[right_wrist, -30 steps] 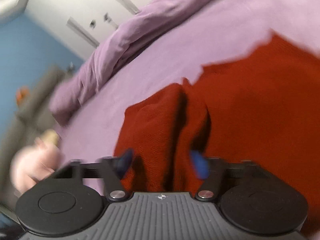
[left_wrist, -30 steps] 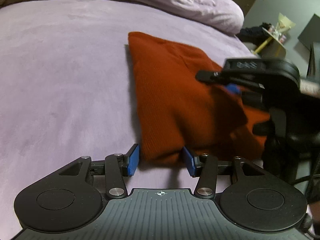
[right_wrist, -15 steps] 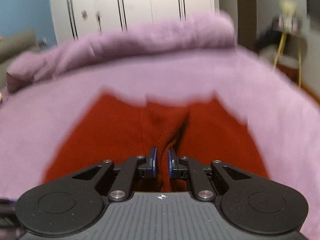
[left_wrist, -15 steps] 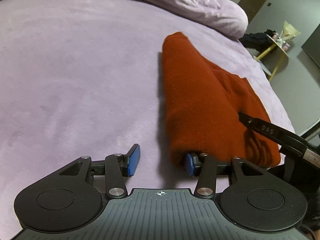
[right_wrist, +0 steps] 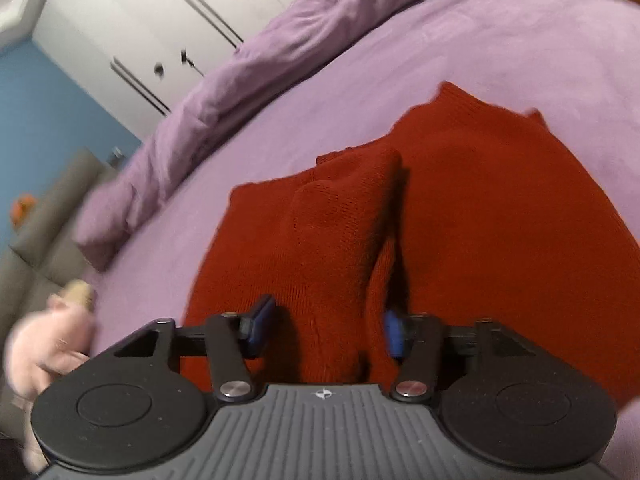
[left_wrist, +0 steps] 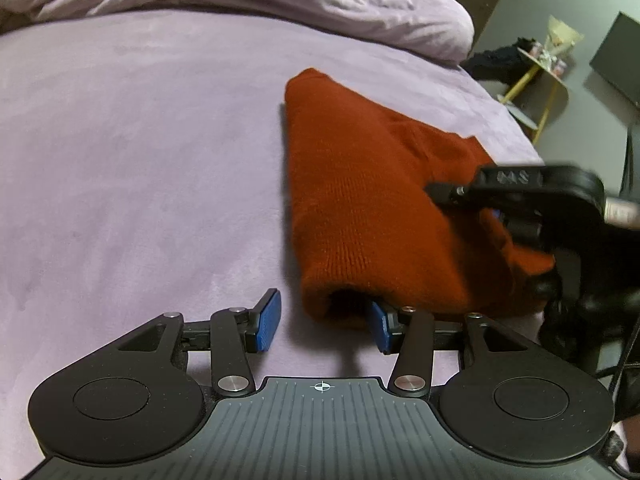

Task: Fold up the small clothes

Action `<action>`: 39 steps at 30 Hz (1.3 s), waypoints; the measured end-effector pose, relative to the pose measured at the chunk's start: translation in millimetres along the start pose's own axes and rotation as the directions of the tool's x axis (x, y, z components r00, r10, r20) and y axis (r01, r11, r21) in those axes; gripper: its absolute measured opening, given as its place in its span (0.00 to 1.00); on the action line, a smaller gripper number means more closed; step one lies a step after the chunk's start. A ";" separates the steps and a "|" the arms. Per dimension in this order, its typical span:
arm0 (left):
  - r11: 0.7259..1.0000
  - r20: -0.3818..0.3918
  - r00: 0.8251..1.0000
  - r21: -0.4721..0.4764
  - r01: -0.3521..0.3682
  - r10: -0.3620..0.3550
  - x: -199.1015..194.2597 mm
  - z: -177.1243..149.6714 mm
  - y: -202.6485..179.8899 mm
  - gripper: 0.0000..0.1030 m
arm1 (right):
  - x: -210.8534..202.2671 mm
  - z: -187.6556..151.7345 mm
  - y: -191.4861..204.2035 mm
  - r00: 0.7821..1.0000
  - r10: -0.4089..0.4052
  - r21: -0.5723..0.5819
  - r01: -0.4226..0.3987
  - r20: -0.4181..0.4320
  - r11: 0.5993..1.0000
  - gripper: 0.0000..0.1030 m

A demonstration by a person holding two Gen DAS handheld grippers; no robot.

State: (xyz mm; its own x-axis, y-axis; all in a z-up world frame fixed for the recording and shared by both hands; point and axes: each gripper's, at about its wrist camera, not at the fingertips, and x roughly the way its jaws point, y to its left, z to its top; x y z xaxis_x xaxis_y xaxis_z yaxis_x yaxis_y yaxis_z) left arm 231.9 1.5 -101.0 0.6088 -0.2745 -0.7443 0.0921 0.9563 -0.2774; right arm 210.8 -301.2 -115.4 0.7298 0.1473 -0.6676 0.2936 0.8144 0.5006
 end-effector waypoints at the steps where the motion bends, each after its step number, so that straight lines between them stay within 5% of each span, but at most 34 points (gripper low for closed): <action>1: 1.000 0.000 1.000 0.002 -0.004 0.004 0.1 0.9 -2.4 0.50 | 0.8 2.2 11.0 0.999 -0.043 -0.065 0.043 0.000 0.997 0.15; 4: 1.000 0.006 1.000 0.009 -0.009 0.009 1.0 3.2 -10.8 0.51 | -19.6 5.6 46.6 0.977 -0.135 -0.284 0.178 0.165 0.942 0.14; 8: 1.000 -0.005 1.000 0.016 0.006 -0.006 6.9 3.3 -27.0 0.51 | -45.6 3.5 63.9 0.911 -0.200 -0.460 0.360 0.360 0.812 0.14; 11: 0.999 -0.013 1.000 0.039 0.002 -0.002 13.4 1.5 -41.5 0.51 | -44.6 0.0 48.8 0.872 -0.282 -0.490 0.463 0.399 0.739 0.14; 15: 0.999 -0.036 0.999 0.036 -0.004 0.005 23.3 0.0 -48.8 0.51 | -32.4 -1.2 16.2 0.850 -0.372 -0.456 0.517 0.373 0.724 0.14; 18: 0.998 -0.044 0.999 0.051 -0.020 0.023 28.5 0.2 -50.4 0.51 | -30.7 -4.4 -2.2 0.871 -0.346 -0.436 0.478 0.350 0.762 0.17; 20: 0.999 -0.036 0.999 0.045 -0.018 0.019 25.5 1.4 -48.5 0.51 | -40.5 0.4 -15.8 0.896 -0.302 -0.380 0.417 0.326 0.826 0.28; 23: 1.000 -0.028 1.000 0.002 -0.013 0.013 24.0 3.1 -47.3 0.51 | -70.0 13.1 -44.2 0.934 -0.230 -0.169 0.282 0.275 0.944 0.43; 25: 1.000 -0.026 1.000 0.000 -0.017 0.017 25.8 2.1 -51.3 0.51 | -90.2 9.1 -66.6 0.953 -0.174 -0.033 0.187 0.247 0.982 0.49; 28: 0.998 -0.020 0.999 0.050 -0.033 0.034 29.8 2.4 -65.4 0.51 | -108.2 -5.9 -92.5 0.975 -0.076 0.114 0.053 0.207 0.992 0.49; 31: 0.996 0.001 0.999 0.074 -0.054 0.054 29.9 5.6 -72.7 0.50 | -109.4 -15.1 -93.8 0.984 -0.017 0.108 -0.003 0.179 0.994 0.50; 33: 0.997 0.012 0.998 0.048 -0.057 0.057 27.3 8.3 -69.2 0.50 | -101.7 -17.9 -81.8 0.983 -0.061 0.030 0.057 0.175 0.998 0.42; 34: 0.998 0.025 0.998 0.027 -0.063 0.062 24.4 9.2 -65.4 0.49 | -99.2 -17.3 -73.3 0.979 -0.094 -0.017 0.099 0.179 0.995 0.20; 37: 0.997 0.048 0.996 -0.020 -0.070 0.071 16.1 11.8 -54.0 0.47 | -100.9 -15.1 -46.4 0.958 -0.187 -0.138 0.220 0.218 0.966 0.15; 39: 0.994 0.054 0.994 -0.043 -0.097 0.100 12.9 14.2 -48.7 0.46 | -110.8 -13.2 -39.4 0.957 -0.136 -0.124 0.172 0.257 0.977 0.14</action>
State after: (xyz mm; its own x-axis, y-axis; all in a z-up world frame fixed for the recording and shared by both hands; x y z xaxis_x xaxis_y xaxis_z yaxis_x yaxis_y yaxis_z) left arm 246.5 -47.3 -88.5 0.6565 -0.1722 -0.7344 -0.0016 0.9733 -0.2296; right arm 110.2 -342.2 -68.4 0.8170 -0.1137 -0.5653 0.3357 0.8909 0.3060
